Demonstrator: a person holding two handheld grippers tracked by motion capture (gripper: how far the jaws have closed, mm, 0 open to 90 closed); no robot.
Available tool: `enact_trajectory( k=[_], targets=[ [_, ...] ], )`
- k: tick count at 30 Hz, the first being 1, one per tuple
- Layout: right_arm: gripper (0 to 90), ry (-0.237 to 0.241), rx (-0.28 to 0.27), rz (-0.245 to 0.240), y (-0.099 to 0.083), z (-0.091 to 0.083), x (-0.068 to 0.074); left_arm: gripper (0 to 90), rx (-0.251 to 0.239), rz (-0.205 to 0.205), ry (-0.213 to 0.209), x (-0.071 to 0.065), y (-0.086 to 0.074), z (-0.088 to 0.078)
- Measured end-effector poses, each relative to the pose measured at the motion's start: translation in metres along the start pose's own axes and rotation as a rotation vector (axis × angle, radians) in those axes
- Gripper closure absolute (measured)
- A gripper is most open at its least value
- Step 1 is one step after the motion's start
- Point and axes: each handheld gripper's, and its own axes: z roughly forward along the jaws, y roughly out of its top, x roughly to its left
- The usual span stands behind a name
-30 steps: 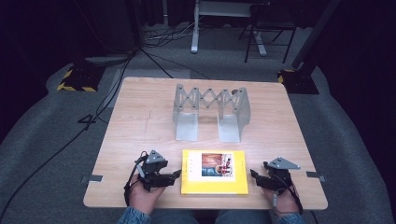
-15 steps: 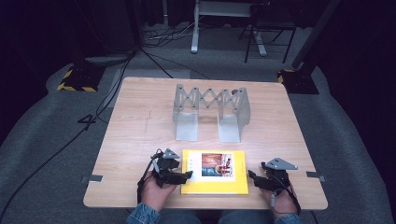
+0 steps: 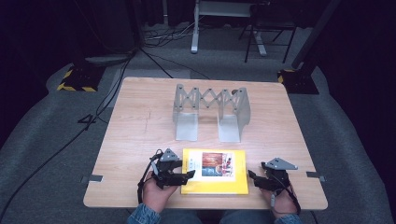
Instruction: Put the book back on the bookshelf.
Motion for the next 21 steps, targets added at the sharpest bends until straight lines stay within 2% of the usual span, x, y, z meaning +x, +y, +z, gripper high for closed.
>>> enact_trajectory(
  k=[5, 9, 12, 13, 14, 16, 17, 18, 19, 21],
  targets=[
    [32.9, -0.002, 0.001, 0.001, 0.000, 0.000, 0.000, 37.8, -0.003, 0.022, 0.001, -0.003, 0.003, 0.002],
    [33.0, -0.003, 0.001, 0.002, 0.000, 0.000, 0.000, 43.7, 0.042, 0.027, 0.016, -0.004, 0.002, 0.010],
    [32.9, -0.003, 0.001, 0.001, 0.000, 0.000, 0.000, 48.5, 0.054, 0.028, 0.031, -0.004, 0.001, 0.010],
    [32.9, -0.003, 0.001, 0.002, 0.000, 0.000, 0.000, 51.0, 0.053, 0.024, 0.026, -0.002, 0.001, 0.009],
    [32.9, -0.003, 0.001, 0.001, 0.000, 0.000, 0.000, 57.1, 0.048, -0.005, 0.006, 0.001, 0.001, 0.007],
    [33.0, -0.003, 0.001, 0.001, 0.000, 0.000, 0.000, 63.6, 0.044, -0.016, -0.004, 0.003, 0.000, 0.006],
    [33.0, -0.003, 0.001, 0.001, 0.000, 0.000, 0.000, 63.6, 0.037, -0.030, -0.009, 0.004, 0.000, 0.005],
    [32.9, -0.003, 0.001, 0.002, 0.000, 0.000, 0.000, 71.4, 0.024, -0.036, -0.022, 0.005, -0.001, 0.002],
    [32.9, -0.003, 0.001, 0.002, 0.000, 0.000, 0.000, 74.6, 0.024, -0.036, -0.022, 0.005, -0.001, 0.002],
    [32.9, -0.003, 0.002, 0.002, 0.000, 0.000, 0.000, 83.6, 0.002, -0.035, -0.053, 0.002, 0.001, -0.003]
  ],
)
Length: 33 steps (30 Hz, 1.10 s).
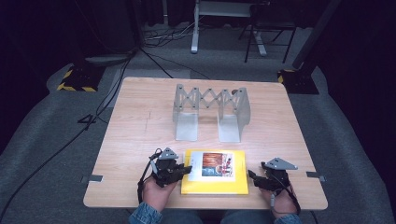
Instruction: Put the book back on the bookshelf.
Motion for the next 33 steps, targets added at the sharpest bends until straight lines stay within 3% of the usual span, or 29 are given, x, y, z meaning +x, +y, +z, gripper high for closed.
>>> enact_trajectory(
  k=[3, 8, 13, 18, 25, 29, 33],
  targets=[
    [32.8, 0.001, 0.000, -0.001, 0.000, 0.000, 0.000, 88.7, -0.003, 0.019, -0.011, -0.005, 0.002, -0.003],
    [32.3, 0.005, 0.000, -0.004, -0.001, -0.002, -0.001, 89.4, -0.004, 0.043, -0.015, -0.012, 0.007, -0.009],
    [41.9, 0.037, 0.007, -0.008, -0.005, -0.010, -0.003, 89.5, -0.015, 0.064, -0.026, -0.019, 0.015, -0.018],
    [42.3, 0.059, -0.046, -0.012, -0.005, -0.028, 0.001, 89.6, -0.027, 0.091, -0.038, -0.028, 0.025, -0.025],
    [28.7, 0.118, -0.151, -0.073, 0.005, -0.055, 0.017, 89.6, -0.034, 0.149, -0.039, -0.042, 0.041, -0.033],
    [23.9, 0.139, -0.164, -0.093, 0.007, -0.058, 0.024, 89.6, -0.026, 0.174, -0.044, -0.049, 0.048, -0.036],
    [20.6, 0.165, -0.166, -0.143, 0.008, -0.058, 0.033, 89.6, -0.025, 0.180, -0.054, -0.053, 0.052, -0.038]
  ],
)
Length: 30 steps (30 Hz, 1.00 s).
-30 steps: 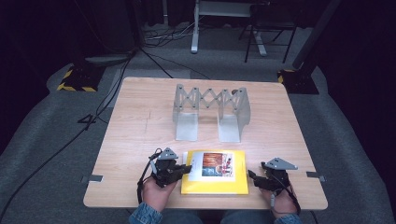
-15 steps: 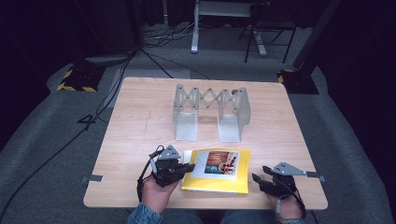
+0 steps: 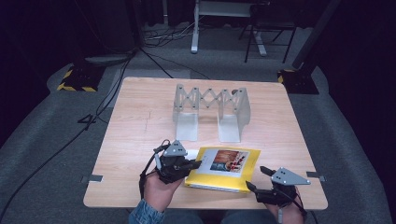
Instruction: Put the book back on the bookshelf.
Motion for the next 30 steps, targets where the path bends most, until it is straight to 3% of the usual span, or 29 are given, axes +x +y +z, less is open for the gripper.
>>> enact_trajectory(
  k=[5, 11, 15, 20, 30],
  targets=[
    [20.3, 0.023, -0.008, -0.041, 0.003, 0.002, 0.010, 89.6, 0.002, 0.015, -0.020, -0.007, 0.007, -0.007],
    [18.8, 0.050, -0.015, -0.082, 0.007, 0.004, 0.019, 89.6, 0.006, 0.056, -0.010, -0.021, 0.017, -0.019],
    [17.7, 0.050, -0.010, -0.128, 0.008, 0.009, 0.027, 89.6, 0.011, 0.046, -0.016, -0.020, 0.019, -0.016],
    [17.5, 0.066, 0.035, -0.171, 0.012, 0.026, 0.033, 89.6, 0.004, 0.000, -0.052, -0.010, 0.018, -0.010],
    [16.1, 0.049, 0.066, -0.252, 0.014, 0.044, 0.041, 89.6, 0.012, -0.012, -0.055, -0.006, 0.027, 0.000]
  ],
)
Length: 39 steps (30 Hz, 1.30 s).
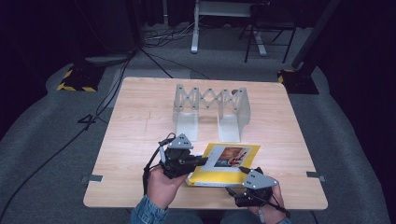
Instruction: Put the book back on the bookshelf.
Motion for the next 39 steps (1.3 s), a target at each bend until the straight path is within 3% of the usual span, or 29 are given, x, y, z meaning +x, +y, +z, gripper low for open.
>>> enact_trajectory(
  k=[9, 12, 13, 14, 19, 23, 26, 30, 32, 39],
  targets=[
    [17.3, -0.041, 0.008, -0.024, -0.003, 0.010, -0.003, 89.6, -0.003, -0.033, -0.020, 0.009, 0.009, 0.008],
    [17.5, -0.082, 0.009, -0.045, -0.003, 0.012, -0.003, 89.6, -0.004, -0.033, -0.028, 0.010, 0.014, 0.011],
    [17.6, -0.129, 0.011, -0.072, -0.003, 0.015, -0.003, 89.6, -0.002, -0.032, -0.031, 0.009, 0.018, 0.013],
    [17.6, -0.129, 0.011, -0.072, -0.003, 0.015, -0.003, 89.6, -0.002, -0.032, -0.031, 0.009, 0.018, 0.013],
    [18.6, -0.234, 0.029, -0.108, -0.003, 0.028, -0.004, 89.6, 0.006, -0.032, -0.048, 0.008, 0.023, 0.020],
    [20.9, -0.268, 0.036, -0.140, -0.004, 0.034, -0.003, 89.7, 0.007, -0.044, -0.054, 0.010, 0.022, 0.022],
    [28.9, -0.314, 0.037, -0.167, -0.003, 0.038, -0.002, 89.6, 0.006, -0.058, -0.060, 0.014, 0.021, 0.023],
    [34.9, -0.323, 0.052, -0.195, -0.002, 0.041, 0.000, 89.6, 0.012, -0.067, -0.046, 0.016, 0.020, 0.023],
    [45.0, -0.327, 0.049, -0.253, -0.002, 0.041, 0.005, 89.6, 0.017, -0.064, -0.043, 0.016, 0.019, 0.024],
    [61.5, -0.343, 0.056, -0.338, 0.000, 0.040, 0.012, 89.3, 0.018, -0.079, -0.001, 0.020, 0.015, 0.023]
  ],
)
